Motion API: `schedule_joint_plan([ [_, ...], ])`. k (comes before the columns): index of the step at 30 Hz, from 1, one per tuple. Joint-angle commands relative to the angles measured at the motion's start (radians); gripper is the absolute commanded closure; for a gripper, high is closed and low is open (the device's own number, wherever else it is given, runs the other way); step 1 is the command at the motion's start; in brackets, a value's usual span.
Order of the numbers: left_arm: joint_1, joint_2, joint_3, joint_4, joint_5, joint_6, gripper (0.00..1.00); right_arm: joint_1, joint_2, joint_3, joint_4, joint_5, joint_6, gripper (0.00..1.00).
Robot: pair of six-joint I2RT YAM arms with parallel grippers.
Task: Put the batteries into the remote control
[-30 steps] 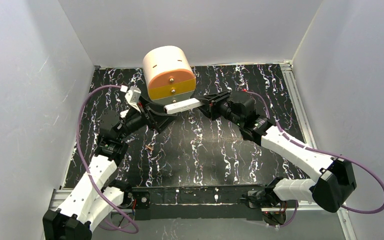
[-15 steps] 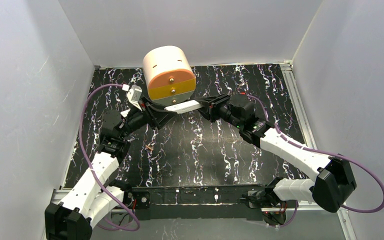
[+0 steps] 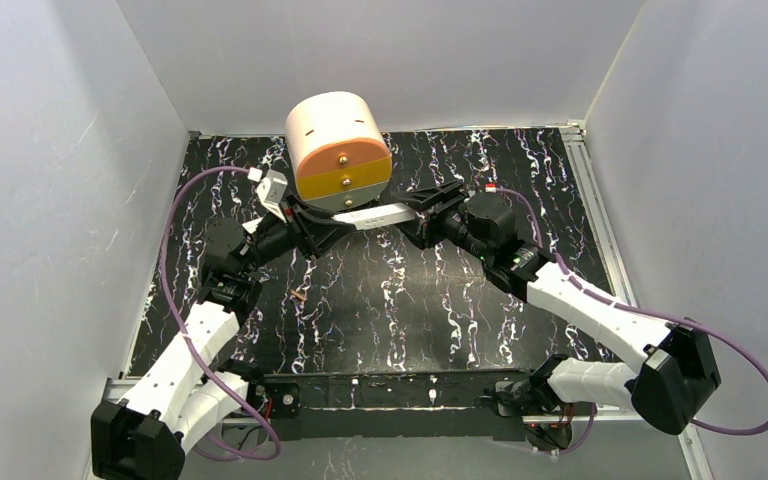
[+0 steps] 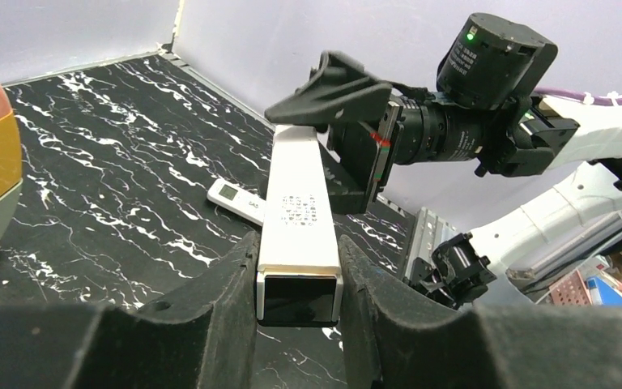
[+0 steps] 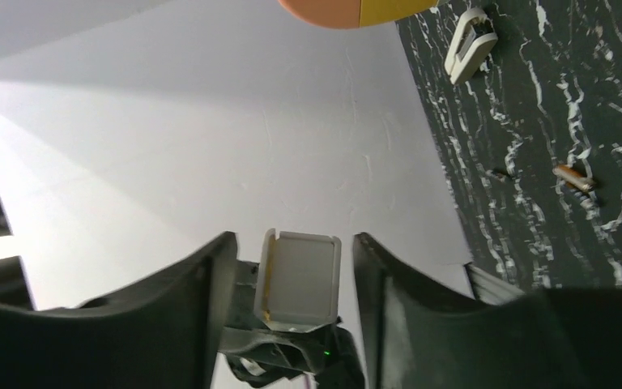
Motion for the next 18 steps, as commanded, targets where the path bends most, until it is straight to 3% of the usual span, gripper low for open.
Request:
schedule_joint_plan([
  [1,-0.004,0.011,0.042,0.055,0.049,0.005,1.0,0.001,-0.053,-0.011,0.019,-0.007,-0.139,0.28],
  [3,-0.004,0.015,0.048,0.056,0.066,0.016,1.0,-0.002,-0.08,-0.038,0.012,-0.008,-0.214,0.2],
  [6,-0.003,0.017,0.047,0.055,0.099,0.038,1.0,-0.024,-0.128,-0.073,0.027,-0.07,-0.333,0.16],
  [9,-0.004,0.004,0.035,0.052,0.113,0.073,1.0,-0.061,-0.172,-0.074,-0.036,-0.142,-0.486,0.15],
  [14,-0.002,-0.007,0.048,0.038,0.194,0.119,1.0,-0.118,-0.246,-0.031,-0.294,-0.168,-0.699,0.16],
  [18,-0.002,0.005,0.061,0.033,0.289,0.121,1.0,-0.139,-0.24,0.006,-0.29,-0.259,-0.767,0.17],
])
